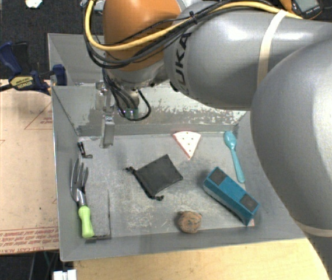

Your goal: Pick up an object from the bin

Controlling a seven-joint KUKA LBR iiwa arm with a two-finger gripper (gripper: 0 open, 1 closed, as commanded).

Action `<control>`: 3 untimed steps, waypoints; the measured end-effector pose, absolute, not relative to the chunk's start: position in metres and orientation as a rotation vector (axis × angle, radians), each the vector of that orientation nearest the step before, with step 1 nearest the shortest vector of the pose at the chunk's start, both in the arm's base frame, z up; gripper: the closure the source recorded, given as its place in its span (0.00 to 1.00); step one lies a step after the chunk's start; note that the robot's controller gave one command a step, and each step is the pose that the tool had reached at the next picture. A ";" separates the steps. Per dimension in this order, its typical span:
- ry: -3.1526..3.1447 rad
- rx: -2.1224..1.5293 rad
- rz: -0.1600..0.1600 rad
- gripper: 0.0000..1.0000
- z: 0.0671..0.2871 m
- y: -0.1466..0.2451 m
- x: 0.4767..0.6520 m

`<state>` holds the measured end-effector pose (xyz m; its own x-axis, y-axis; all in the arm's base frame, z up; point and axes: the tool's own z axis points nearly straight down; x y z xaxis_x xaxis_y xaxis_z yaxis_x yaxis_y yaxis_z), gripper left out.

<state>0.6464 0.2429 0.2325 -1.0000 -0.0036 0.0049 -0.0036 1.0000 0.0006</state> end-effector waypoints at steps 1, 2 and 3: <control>-3.143 0.001 -0.003 0.00 0.236 0.242 0.648; -3.138 0.200 -0.006 0.00 0.230 0.201 0.632; -3.141 0.147 -0.004 0.00 0.225 0.169 0.631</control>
Offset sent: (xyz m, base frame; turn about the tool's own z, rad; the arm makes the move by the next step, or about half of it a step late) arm -0.0236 -0.0754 -0.0069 -0.1933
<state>0.6313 0.1687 0.2253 -0.9956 -0.0933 -0.0034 -0.0934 0.9956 0.0026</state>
